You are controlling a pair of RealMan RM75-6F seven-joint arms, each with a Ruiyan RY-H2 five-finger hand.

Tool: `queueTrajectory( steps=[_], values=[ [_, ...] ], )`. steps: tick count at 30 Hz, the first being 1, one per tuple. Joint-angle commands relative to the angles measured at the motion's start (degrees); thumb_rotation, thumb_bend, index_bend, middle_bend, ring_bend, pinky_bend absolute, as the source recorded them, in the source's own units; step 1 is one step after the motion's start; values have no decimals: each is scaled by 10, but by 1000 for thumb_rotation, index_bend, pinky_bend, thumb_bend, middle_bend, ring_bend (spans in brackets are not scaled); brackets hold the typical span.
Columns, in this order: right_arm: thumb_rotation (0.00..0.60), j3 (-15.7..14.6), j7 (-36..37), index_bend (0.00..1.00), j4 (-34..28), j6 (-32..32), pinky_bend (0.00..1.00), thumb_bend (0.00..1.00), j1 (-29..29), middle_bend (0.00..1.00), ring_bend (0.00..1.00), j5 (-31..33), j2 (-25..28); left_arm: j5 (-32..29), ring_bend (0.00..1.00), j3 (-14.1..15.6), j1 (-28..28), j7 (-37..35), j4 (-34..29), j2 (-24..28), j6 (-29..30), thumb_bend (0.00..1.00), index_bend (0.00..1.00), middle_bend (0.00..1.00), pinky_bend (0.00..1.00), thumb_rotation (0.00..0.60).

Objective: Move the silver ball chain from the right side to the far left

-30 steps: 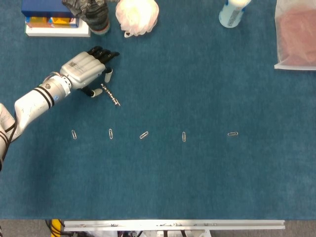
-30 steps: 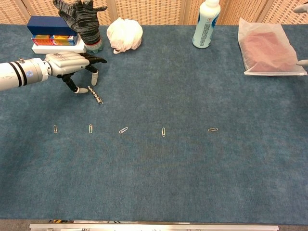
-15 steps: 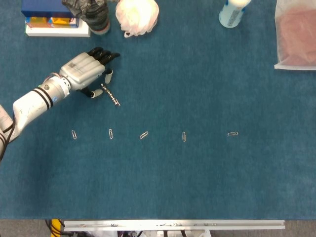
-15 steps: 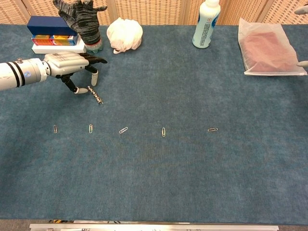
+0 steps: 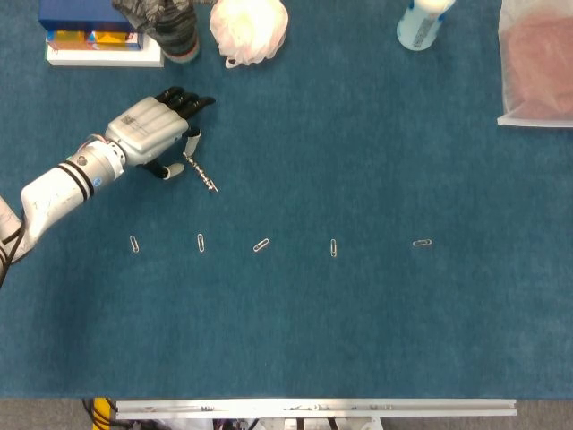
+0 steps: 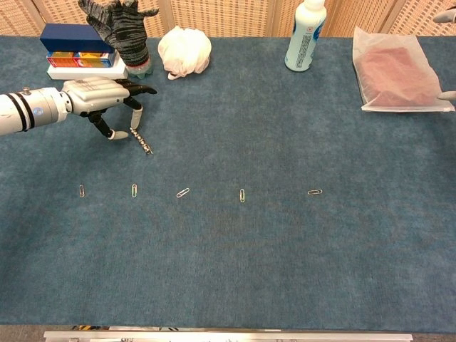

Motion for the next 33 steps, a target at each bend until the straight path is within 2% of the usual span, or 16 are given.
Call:
queueTrajectory(
  steps=[1, 33],
  values=[
    [600, 0, 0, 116, 1, -1, 108, 0, 0, 62, 0, 0, -1, -1, 0, -1, -1, 0, 0, -1, 0, 312, 449, 0, 31, 600],
    [600, 0, -5, 116, -4, -7, 108, 0, 2, 62, 0, 1, -2, 1, 0, 10, 1, -17, 37, -24, -17, 312, 451, 0, 31, 600]
  ],
)
